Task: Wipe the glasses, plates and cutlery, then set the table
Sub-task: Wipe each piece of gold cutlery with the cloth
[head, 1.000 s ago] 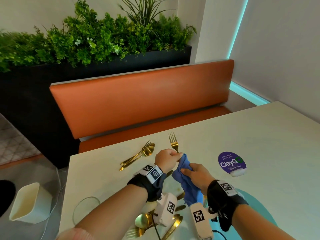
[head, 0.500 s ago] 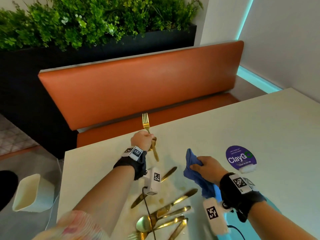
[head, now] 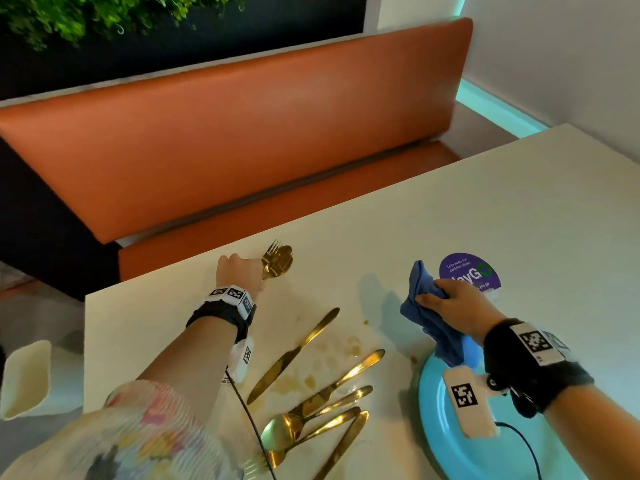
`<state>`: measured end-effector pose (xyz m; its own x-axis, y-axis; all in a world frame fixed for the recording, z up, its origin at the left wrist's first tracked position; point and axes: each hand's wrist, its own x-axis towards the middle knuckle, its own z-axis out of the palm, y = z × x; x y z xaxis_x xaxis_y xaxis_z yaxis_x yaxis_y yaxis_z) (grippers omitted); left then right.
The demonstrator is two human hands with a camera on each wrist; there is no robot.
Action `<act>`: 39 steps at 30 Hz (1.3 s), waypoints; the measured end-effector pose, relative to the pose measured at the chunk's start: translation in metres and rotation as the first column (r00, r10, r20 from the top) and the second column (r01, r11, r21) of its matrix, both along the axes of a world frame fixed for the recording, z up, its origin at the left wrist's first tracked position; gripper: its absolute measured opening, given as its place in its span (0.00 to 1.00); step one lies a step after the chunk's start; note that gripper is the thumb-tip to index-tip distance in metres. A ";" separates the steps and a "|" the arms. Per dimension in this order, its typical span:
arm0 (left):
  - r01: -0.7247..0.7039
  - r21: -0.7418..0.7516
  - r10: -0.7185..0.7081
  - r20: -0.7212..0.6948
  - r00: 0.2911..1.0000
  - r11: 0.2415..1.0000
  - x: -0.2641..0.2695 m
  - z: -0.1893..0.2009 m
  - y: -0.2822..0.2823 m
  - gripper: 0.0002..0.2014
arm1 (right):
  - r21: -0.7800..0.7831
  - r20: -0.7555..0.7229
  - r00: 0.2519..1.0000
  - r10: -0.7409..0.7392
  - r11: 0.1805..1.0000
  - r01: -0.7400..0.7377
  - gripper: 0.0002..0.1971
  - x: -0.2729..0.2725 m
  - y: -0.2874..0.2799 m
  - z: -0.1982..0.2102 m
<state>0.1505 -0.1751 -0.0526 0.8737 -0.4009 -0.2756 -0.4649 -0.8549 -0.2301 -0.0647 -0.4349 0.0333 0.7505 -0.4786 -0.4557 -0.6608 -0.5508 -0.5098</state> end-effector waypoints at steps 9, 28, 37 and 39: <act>0.085 -0.253 -0.153 -0.264 0.952 0.964 -0.065 0.022 -0.031 0.08 | 0.332 0.024 0.974 -0.225 0.921 0.204 0.13 -0.016 0.009 0.010; 0.291 0.083 -0.228 -0.431 0.873 0.953 -0.199 0.012 -0.030 0.10 | 0.563 0.039 0.941 -0.335 0.786 0.256 0.13 -0.099 0.022 0.022; -0.073 -0.316 -0.119 -0.548 0.828 0.946 -0.182 0.043 -0.028 0.13 | 0.602 0.014 0.913 -0.408 0.732 0.319 0.16 -0.109 0.036 0.006; -0.208 -0.422 -0.102 -0.604 0.791 0.882 -0.178 0.057 -0.030 0.16 | 0.584 0.037 0.914 -0.404 0.751 0.309 0.16 -0.103 0.044 0.002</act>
<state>-0.0275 -0.2052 0.0039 0.6156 -0.5696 -0.5446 -0.3218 -0.8125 0.4861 -0.1676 -0.3910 0.0351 0.6584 -0.4249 -0.6212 -0.6392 0.1200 -0.7596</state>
